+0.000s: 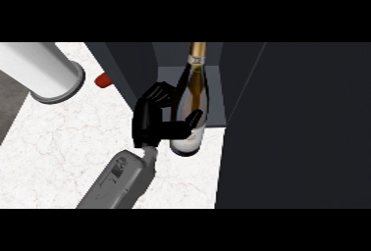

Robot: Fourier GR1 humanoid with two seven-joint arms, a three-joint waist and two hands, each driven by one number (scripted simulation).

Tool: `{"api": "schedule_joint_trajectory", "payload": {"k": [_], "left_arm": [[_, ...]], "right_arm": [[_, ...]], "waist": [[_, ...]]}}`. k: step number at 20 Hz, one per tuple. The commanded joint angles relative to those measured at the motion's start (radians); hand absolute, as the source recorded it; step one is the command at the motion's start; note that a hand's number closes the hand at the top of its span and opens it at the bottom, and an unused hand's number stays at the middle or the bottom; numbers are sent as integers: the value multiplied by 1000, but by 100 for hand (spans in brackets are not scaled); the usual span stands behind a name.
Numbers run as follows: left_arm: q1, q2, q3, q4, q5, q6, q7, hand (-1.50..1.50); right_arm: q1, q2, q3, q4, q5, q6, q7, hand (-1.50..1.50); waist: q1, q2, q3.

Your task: Pick up the wine, place it into the cabinet and close the cabinet

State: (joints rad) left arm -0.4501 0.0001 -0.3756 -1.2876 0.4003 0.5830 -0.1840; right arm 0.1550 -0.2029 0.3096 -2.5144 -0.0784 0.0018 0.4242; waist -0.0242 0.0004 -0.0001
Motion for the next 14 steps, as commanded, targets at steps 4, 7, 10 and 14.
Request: {"api": "schedule_joint_trajectory", "payload": {"k": [4, 7, 10, 14], "left_arm": [[-24, 0, -44, 150, 84, 2, -101, 150], [-56, 0, -62, 257, 146, -6, -178, 150], [-69, 0, -93, 285, 233, 14, -236, 150], [-90, 0, -51, 390, 309, -65, -330, 150]], "right_arm": [[40, -17, -27, -219, -134, 14, 110, -150], [68, 1, 4, -213, -79, 1, 100, -150], [92, -40, -73, -196, -177, 74, 46, -150], [92, -5, -45, -198, -120, 43, 52, -150]], "waist": [[0, 1, -1], [-6, 1, -1], [-11, 2, 0], [-11, 3, -1]]}}
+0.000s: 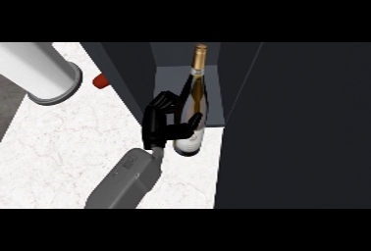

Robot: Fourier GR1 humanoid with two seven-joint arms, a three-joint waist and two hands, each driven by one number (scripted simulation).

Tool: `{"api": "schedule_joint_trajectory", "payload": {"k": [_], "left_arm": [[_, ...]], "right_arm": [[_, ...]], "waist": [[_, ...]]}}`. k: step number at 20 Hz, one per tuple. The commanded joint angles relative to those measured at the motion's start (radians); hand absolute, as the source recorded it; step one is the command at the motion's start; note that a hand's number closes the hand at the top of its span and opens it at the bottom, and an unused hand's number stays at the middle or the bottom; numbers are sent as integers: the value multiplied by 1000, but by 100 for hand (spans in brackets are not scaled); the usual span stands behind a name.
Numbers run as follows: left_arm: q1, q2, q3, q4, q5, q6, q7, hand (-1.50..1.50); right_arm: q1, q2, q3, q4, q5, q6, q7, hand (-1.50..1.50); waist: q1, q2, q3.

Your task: Pick up the wine, place it into the cabinet and close the cabinet

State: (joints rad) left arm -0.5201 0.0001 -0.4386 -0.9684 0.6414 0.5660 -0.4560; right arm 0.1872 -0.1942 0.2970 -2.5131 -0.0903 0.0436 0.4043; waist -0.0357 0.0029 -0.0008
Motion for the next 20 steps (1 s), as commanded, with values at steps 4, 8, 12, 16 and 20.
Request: {"api": "schedule_joint_trajectory", "payload": {"k": [4, 8, 12, 16, 20], "left_arm": [[-102, 0, 6, 124, 127, -35, -32, 150], [-180, 0, 29, 217, 184, -36, -59, 150], [-264, 0, 49, 274, 218, -32, -23, 150], [-351, 0, 72, 350, 232, -22, -15, 150], [-382, 0, 109, 435, 231, -75, -41, 150]], "right_arm": [[63, -13, -12, -206, -123, 20, 82, -150], [44, 2, -27, -204, -119, 5, 97, -150], [44, 18, 19, -187, -74, -2, 103, -150], [21, -9, -63, -170, -149, 26, 101, -150], [79, 1, -41, -162, -111, 47, 41, -150]], "waist": [[-1, -1, 0], [-8, 1, 0], [-3, 1, 0], [-4, 3, 1], [-2, 2, 1]]}}
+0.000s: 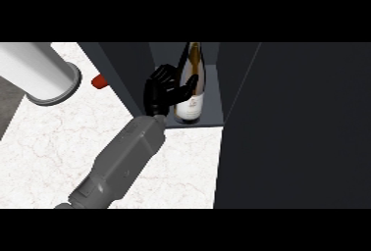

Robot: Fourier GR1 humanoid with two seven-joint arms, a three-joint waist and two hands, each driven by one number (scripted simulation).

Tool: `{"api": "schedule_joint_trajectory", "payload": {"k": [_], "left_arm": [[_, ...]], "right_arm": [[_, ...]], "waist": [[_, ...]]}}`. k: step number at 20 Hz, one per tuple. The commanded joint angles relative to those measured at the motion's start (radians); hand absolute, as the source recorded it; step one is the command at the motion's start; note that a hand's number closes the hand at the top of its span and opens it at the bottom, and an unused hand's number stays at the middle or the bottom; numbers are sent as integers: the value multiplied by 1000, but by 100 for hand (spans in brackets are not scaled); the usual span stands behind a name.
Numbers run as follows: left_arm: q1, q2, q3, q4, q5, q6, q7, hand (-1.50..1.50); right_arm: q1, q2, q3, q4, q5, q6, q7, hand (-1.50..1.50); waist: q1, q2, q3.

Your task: Pick up the wine, place it into the cabinet and close the cabinet

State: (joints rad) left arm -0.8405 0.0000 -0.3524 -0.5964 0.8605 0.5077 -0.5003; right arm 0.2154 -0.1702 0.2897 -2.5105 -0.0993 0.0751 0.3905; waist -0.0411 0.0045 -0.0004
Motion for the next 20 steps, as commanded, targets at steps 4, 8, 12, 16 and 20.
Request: {"api": "schedule_joint_trajectory", "payload": {"k": [4, 8, 12, 16, 20], "left_arm": [[-131, 0, 26, 89, 37, 36, 7, 150], [-212, 12, 33, 165, -32, 74, 17, 150], [-238, 36, 54, 254, -52, 102, 6, 150], [-309, 82, 27, 368, -112, 188, 11, -150], [-350, 54, 24, 435, -138, 208, 17, -150]], "right_arm": [[13, -9, -30, -156, -109, 12, 80, -150], [2, -9, -73, -149, -144, 9, 101, -150], [45, 11, -23, -164, -101, 19, 65, -150], [62, 30, 25, -116, -83, 40, 5, -150], [43, 24, 9, -140, -86, 42, 27, -150]], "waist": [[1, 0, 0], [8, -1, 1], [2, -2, 1], [-20, 4, 2], [-32, 13, 0]]}}
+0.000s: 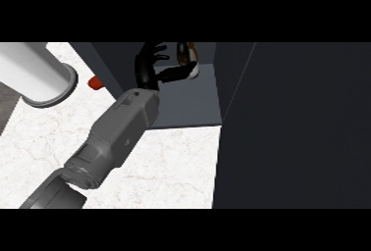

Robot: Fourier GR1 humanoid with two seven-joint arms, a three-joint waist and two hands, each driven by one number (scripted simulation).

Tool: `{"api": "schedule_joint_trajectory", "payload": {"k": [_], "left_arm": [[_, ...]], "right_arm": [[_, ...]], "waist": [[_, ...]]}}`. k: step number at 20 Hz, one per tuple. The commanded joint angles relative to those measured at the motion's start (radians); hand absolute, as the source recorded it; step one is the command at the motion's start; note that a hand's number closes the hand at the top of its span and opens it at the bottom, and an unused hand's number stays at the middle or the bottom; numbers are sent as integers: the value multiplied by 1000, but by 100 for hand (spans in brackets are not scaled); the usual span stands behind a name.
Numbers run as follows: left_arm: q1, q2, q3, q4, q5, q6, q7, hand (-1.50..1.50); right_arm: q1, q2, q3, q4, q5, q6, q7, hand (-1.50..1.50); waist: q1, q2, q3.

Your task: Pick up the wine, place it into the cabinet and close the cabinet

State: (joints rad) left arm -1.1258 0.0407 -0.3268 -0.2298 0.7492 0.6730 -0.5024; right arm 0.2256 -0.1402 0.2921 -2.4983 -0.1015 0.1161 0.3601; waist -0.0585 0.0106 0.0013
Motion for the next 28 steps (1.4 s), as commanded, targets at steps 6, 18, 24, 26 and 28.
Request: {"api": "schedule_joint_trajectory", "payload": {"k": [6, 18, 24, 26, 28], "left_arm": [[-9, 56, 8, 120, -41, -13, 2, -150], [-57, 63, 16, 123, -84, -69, -15, -150], [-43, 45, 29, 91, -94, -142, -81, -150], [-5, 41, 37, 64, -90, -192, -115, -150], [-36, 1, 57, 33, -76, -184, -122, -150]], "right_arm": [[71, -12, 10, -172, -106, 20, 58, -150], [82, -11, 9, -129, -85, 44, 17, -150], [72, -20, -39, -148, -135, 47, 48, -150], [113, -19, -24, -187, -131, 51, 45, -150], [88, -2, 16, -211, -90, 22, 90, -150]], "waist": [[-14, 7, -1], [-1, 5, -2], [5, 3, -1], [13, -4, -1], [17, -5, -3]]}}
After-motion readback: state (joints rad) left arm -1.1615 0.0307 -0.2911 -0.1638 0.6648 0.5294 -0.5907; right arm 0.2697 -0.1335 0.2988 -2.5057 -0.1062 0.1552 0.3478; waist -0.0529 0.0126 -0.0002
